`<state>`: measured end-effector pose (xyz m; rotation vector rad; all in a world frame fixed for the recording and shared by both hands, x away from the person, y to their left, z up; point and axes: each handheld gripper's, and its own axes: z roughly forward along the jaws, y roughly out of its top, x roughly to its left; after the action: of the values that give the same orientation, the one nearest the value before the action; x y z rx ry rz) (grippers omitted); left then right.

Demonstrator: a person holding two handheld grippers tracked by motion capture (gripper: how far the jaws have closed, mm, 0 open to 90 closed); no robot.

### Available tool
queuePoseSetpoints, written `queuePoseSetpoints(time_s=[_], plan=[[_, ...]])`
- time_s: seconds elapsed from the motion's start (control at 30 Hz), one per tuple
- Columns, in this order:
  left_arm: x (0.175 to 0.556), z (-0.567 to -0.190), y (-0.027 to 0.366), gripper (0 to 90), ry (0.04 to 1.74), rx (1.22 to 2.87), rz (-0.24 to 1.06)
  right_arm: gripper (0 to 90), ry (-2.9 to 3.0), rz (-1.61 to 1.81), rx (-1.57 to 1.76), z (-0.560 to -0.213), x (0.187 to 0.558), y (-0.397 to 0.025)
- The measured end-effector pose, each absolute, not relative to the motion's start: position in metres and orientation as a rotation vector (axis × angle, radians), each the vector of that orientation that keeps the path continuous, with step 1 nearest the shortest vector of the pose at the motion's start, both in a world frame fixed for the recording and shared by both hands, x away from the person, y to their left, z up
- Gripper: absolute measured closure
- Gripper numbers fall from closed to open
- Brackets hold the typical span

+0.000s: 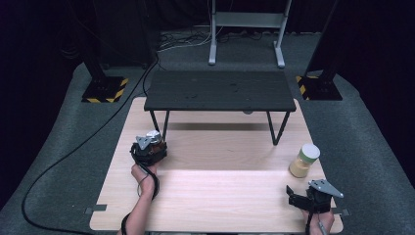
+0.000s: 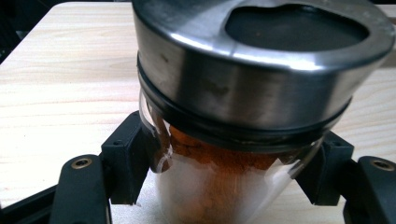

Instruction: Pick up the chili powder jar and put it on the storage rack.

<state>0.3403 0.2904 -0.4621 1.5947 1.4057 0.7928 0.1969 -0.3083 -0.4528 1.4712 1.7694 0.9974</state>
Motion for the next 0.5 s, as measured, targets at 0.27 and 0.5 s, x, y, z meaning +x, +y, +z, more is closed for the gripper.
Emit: queuePoseSetpoints(time_s=[0.27, 0.5], plan=[[0.339, -0.467, 0.295, 30.5, 1.365, 1.600, 0.807, 0.0, 1.774, 0.997, 1.472, -0.452, 0.198, -0.309], [0.337, -0.469, 0.303, 31.4, 1.356, 1.574, 0.788, 0.0, 1.775, 0.995, 1.471, -0.452, 0.197, -0.308]])
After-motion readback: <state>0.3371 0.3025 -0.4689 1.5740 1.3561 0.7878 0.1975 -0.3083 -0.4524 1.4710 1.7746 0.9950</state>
